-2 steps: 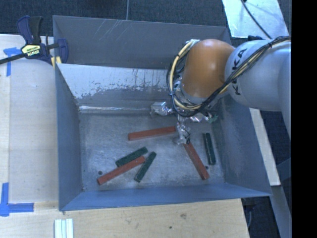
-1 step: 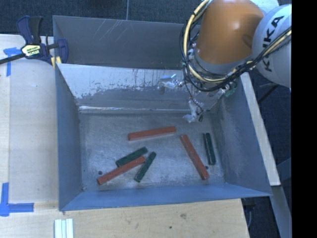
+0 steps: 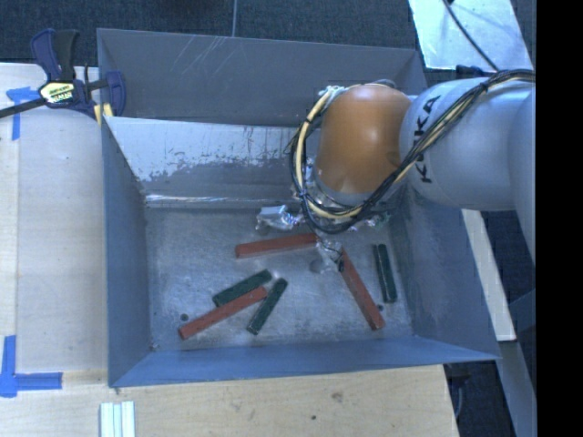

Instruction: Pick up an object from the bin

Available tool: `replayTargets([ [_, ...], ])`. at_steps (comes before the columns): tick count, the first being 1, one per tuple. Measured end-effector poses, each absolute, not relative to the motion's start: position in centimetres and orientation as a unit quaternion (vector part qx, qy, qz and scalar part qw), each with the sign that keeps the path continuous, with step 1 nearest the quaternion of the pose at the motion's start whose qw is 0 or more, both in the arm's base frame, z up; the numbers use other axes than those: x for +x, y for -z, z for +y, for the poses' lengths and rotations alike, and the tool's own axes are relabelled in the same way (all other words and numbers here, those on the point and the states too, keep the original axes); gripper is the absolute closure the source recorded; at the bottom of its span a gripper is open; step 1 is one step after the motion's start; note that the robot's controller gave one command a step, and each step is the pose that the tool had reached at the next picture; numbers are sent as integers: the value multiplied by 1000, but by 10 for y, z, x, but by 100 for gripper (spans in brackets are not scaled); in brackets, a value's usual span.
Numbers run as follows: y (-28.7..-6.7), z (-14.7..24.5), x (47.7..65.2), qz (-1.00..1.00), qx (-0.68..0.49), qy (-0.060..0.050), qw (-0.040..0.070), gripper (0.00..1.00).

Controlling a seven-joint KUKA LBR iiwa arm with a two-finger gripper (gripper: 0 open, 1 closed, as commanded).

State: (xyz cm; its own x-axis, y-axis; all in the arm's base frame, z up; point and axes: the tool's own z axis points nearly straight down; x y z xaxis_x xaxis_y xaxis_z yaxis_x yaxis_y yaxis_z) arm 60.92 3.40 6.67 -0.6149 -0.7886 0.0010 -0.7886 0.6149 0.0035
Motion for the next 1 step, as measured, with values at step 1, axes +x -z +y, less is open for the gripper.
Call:
replayTargets([
  [1,-72,35,612,-899,438,0,-4,100],
])
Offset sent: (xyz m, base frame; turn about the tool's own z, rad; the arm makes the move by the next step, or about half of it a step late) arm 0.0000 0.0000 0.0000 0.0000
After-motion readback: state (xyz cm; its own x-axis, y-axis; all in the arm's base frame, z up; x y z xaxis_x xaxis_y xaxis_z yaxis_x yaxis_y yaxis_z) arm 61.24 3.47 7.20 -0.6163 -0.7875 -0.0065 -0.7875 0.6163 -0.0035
